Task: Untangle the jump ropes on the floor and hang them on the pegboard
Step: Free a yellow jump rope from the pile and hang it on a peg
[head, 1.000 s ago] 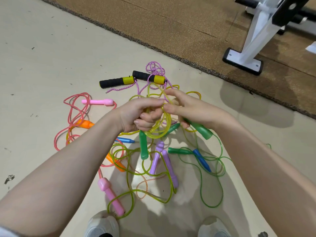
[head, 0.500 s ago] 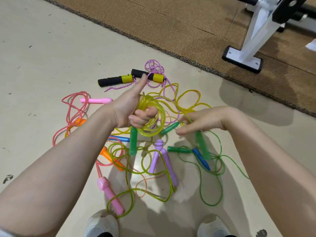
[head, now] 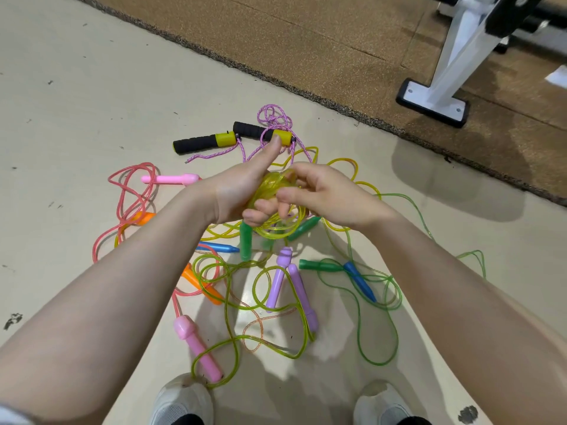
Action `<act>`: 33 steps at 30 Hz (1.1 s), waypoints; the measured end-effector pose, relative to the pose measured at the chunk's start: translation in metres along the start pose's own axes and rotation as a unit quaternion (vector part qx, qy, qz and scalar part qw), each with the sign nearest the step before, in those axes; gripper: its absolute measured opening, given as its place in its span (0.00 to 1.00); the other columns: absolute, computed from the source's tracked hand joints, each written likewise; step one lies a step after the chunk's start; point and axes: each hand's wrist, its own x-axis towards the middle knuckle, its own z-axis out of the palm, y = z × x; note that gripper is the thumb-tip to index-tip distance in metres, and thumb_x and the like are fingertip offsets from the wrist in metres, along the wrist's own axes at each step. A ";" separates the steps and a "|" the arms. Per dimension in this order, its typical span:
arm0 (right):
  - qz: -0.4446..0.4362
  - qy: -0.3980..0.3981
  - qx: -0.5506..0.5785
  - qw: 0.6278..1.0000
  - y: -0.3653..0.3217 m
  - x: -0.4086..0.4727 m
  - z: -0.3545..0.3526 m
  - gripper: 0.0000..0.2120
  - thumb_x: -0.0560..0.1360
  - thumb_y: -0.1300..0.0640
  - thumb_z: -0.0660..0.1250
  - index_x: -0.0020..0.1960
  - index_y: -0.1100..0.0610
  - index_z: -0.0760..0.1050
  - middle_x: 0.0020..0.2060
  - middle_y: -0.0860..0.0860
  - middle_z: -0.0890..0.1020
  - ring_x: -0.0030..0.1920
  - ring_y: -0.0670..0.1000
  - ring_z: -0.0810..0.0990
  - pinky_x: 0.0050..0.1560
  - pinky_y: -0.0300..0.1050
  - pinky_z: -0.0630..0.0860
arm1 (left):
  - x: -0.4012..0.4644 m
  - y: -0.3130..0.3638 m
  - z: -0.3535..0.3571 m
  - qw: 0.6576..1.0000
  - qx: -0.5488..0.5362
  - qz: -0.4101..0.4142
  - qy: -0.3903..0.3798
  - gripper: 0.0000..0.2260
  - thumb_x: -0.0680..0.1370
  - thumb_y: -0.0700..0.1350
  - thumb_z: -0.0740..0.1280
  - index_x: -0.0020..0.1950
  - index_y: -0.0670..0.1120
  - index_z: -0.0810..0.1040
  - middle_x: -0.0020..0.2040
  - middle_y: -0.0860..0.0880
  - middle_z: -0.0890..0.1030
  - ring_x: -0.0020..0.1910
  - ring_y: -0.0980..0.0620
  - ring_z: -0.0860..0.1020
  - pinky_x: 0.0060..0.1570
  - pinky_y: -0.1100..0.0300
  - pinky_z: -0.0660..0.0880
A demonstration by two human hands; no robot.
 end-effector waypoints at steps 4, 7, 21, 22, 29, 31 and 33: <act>-0.004 0.112 -0.042 0.993 0.011 0.007 -0.002 0.17 0.74 0.46 0.65 0.41 0.61 0.72 0.38 0.51 0.84 0.42 0.53 0.83 0.46 0.51 0.78 | 0.010 0.000 0.004 0.990 -0.074 0.060 0.107 0.30 0.77 0.65 0.48 0.36 0.41 0.73 0.22 0.50 0.65 0.19 0.54 0.63 0.22 0.65 0.63; 0.013 0.164 -0.054 0.985 0.014 0.009 -0.005 0.21 0.73 0.41 0.62 0.46 0.61 0.77 0.40 0.52 0.84 0.41 0.49 0.81 0.49 0.54 0.77 | 0.016 -0.002 0.009 0.970 -0.160 0.135 0.125 0.16 0.81 0.54 0.55 0.43 0.44 0.73 0.24 0.52 0.68 0.25 0.56 0.70 0.34 0.64 0.68; 0.075 0.180 0.168 0.966 0.000 -0.012 -0.007 0.17 0.82 0.59 0.54 0.34 0.55 0.68 0.15 0.43 0.71 0.16 0.38 0.68 0.19 0.26 0.61 | 0.021 -0.012 0.031 0.957 -0.089 0.168 0.218 0.07 0.81 0.44 0.58 0.47 0.45 0.74 0.43 0.49 0.78 0.37 0.53 0.78 0.35 0.58 0.80; 0.080 0.182 0.160 0.967 0.001 -0.012 -0.006 0.17 0.82 0.58 0.54 0.34 0.55 0.68 0.15 0.43 0.71 0.16 0.38 0.69 0.19 0.27 0.62 | 0.022 -0.013 0.031 0.959 -0.060 0.172 0.217 0.06 0.81 0.44 0.58 0.48 0.46 0.74 0.42 0.49 0.78 0.37 0.54 0.78 0.38 0.56 0.80; 0.128 0.109 0.018 0.986 0.019 -0.012 -0.028 0.16 0.79 0.47 0.59 0.39 0.55 0.75 0.30 0.49 0.80 0.29 0.46 0.75 0.31 0.31 0.68 | 0.019 -0.010 0.012 0.934 -0.073 0.171 0.306 0.07 0.83 0.46 0.54 0.48 0.50 0.70 0.46 0.49 0.81 0.37 0.54 0.77 0.37 0.58 0.78; 0.137 0.045 -0.052 0.988 0.035 -0.017 -0.034 0.06 0.75 0.57 0.67 0.41 0.57 0.78 0.34 0.51 0.80 0.36 0.45 0.75 0.42 0.37 0.70 | 0.018 -0.010 0.000 0.927 -0.094 0.162 0.323 0.06 0.83 0.46 0.54 0.49 0.48 0.68 0.42 0.50 0.81 0.35 0.55 0.77 0.30 0.61 0.78; 0.159 -0.005 -0.113 0.981 0.051 -0.023 -0.036 0.04 0.73 0.64 0.68 0.41 0.56 0.77 0.33 0.47 0.76 0.34 0.41 0.72 0.41 0.37 0.68 | 0.017 -0.013 -0.011 0.927 -0.096 0.152 0.329 0.06 0.83 0.46 0.54 0.55 0.45 0.67 0.36 0.51 0.82 0.33 0.54 0.78 0.31 0.60 0.79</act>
